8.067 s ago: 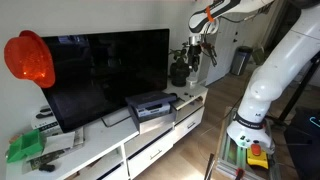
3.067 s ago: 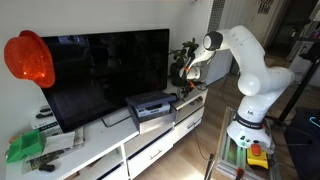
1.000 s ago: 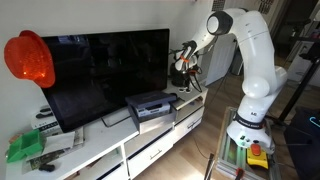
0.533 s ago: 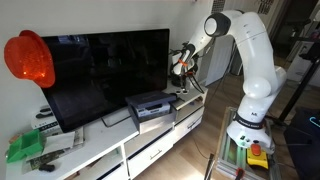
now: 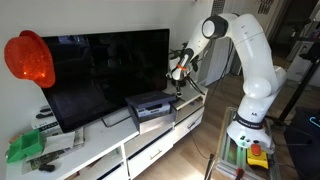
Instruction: Put the white glasses in the black spectacle case
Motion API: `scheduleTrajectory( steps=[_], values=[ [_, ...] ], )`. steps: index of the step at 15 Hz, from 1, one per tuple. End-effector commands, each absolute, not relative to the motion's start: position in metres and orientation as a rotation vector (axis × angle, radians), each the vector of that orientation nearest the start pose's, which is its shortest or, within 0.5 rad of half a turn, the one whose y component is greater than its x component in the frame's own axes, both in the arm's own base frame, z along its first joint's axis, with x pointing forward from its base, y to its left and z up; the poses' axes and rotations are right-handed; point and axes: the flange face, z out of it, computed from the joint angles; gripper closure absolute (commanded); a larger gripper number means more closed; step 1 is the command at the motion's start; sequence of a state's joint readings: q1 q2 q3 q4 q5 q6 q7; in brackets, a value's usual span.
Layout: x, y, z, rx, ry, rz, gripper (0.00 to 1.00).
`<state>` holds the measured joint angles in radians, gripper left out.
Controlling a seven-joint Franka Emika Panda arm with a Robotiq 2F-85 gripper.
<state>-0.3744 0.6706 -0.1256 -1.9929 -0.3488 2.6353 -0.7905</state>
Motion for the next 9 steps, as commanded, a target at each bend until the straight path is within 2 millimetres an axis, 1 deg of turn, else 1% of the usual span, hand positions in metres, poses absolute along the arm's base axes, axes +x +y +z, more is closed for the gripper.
scheduleTrajectory(
  steps=[1, 4, 9],
  values=[
    [0.5241, -0.2753, 0.1153, -3.092, -1.227, 0.264, 0.97],
    [0.5236, -0.2745, 0.1135, -3.067, -1.331, 0.247, 0.97],
    [0.5228, -0.2732, 0.1102, -3.061, -1.402, 0.212, 0.97]
  ],
)
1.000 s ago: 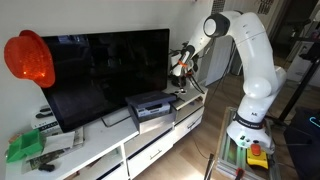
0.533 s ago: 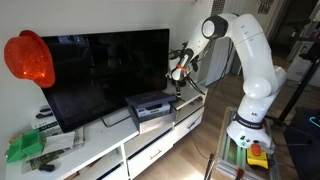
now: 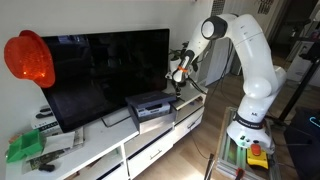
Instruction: Put the white glasses in the black spectacle case
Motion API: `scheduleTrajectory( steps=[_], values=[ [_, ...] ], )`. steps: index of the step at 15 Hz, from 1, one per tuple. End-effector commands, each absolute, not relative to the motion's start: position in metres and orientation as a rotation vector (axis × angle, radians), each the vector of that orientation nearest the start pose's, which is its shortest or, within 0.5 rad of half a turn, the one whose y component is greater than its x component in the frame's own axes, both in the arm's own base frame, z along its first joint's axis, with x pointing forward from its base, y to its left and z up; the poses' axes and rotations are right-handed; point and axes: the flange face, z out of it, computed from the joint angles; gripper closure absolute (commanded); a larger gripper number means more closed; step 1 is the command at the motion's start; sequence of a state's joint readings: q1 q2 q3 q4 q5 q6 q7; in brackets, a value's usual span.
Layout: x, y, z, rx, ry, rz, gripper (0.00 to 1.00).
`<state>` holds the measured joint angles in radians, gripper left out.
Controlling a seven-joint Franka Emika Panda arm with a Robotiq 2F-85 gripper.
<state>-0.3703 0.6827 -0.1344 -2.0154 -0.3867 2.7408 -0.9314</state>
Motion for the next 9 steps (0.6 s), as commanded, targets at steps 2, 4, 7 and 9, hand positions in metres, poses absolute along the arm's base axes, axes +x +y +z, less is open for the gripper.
scheduleTrajectory(
  steps=[2, 4, 7, 9],
  values=[
    [0.524, -0.274, 0.109, -3.077, -1.423, 0.198, 0.97],
    [0.524, -0.273, 0.106, -3.082, -1.447, 0.187, 0.97],
    [0.524, -0.27, 0.101, -3.089, -1.485, 0.185, 0.97],
    [0.525, -0.268, 0.099, -3.091, -1.504, 0.178, 0.63]
  ],
)
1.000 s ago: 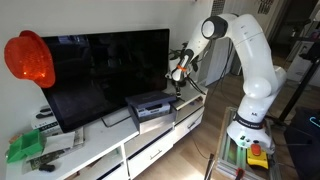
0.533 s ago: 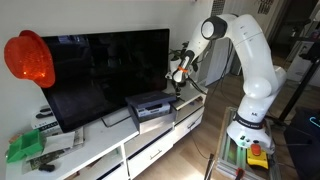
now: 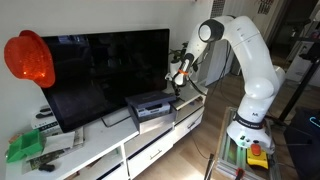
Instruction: Put the white glasses in the black spectacle case
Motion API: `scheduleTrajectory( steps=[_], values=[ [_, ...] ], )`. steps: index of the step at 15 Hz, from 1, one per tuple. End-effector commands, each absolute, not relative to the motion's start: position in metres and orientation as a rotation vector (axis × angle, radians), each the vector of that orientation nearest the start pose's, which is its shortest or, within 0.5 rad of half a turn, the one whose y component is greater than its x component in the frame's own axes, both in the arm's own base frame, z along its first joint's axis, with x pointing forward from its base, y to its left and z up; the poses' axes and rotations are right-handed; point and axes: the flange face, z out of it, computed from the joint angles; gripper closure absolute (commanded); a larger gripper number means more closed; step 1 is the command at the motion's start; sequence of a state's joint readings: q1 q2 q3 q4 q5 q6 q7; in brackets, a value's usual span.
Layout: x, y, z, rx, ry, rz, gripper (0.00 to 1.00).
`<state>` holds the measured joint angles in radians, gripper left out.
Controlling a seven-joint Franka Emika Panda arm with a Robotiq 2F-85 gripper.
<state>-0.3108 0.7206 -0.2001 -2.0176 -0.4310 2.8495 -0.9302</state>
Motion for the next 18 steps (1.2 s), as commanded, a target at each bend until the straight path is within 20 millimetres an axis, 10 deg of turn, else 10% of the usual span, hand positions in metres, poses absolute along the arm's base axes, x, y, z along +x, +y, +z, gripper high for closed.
scheduleTrajectory(
  steps=[1, 10, 18],
  values=[
    [0.525, -0.267, 0.099, -3.09, -1.511, 0.171, 0.62],
    [0.521, -0.262, 0.104, -3.085, -1.522, 0.155, 0.02],
    [0.514, -0.277, 0.108, -3.083, -1.33, 0.176, 0.0]
  ],
)
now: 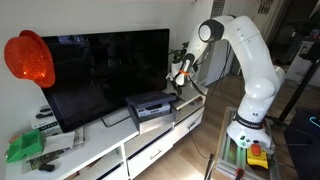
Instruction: Put the white glasses in the black spectacle case
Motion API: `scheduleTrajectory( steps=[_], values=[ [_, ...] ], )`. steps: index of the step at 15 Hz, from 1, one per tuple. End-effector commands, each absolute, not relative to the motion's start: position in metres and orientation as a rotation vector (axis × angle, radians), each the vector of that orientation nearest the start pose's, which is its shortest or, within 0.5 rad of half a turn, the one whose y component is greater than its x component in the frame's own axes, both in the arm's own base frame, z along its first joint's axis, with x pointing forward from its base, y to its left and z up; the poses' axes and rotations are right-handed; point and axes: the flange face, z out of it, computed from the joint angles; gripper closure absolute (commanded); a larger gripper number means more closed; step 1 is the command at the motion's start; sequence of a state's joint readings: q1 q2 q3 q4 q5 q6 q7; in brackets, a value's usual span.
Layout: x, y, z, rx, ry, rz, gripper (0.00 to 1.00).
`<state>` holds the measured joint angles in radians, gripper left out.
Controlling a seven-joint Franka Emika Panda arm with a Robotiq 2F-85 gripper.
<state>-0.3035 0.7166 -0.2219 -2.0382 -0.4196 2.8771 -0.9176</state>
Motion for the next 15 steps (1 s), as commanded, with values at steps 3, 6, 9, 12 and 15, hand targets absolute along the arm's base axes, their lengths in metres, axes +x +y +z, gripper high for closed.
scheduleTrajectory(
  steps=[3, 6, 9, 12, 15],
  values=[
    [0.517, -0.272, 0.103, -3.043, -1.312, 0.129, 0.0],
    [0.525, -0.27, 0.103, -3.03, -1.311, 0.052, 0.0],
    [0.531, -0.272, 0.101, -3.03, -1.298, 0.033, 0.0],
    [0.531, -0.274, 0.096, -3.025, -1.295, 0.03, 0.0],
    [0.531, -0.275, 0.088, -3.011, -1.284, 0.039, 0.0]
  ],
)
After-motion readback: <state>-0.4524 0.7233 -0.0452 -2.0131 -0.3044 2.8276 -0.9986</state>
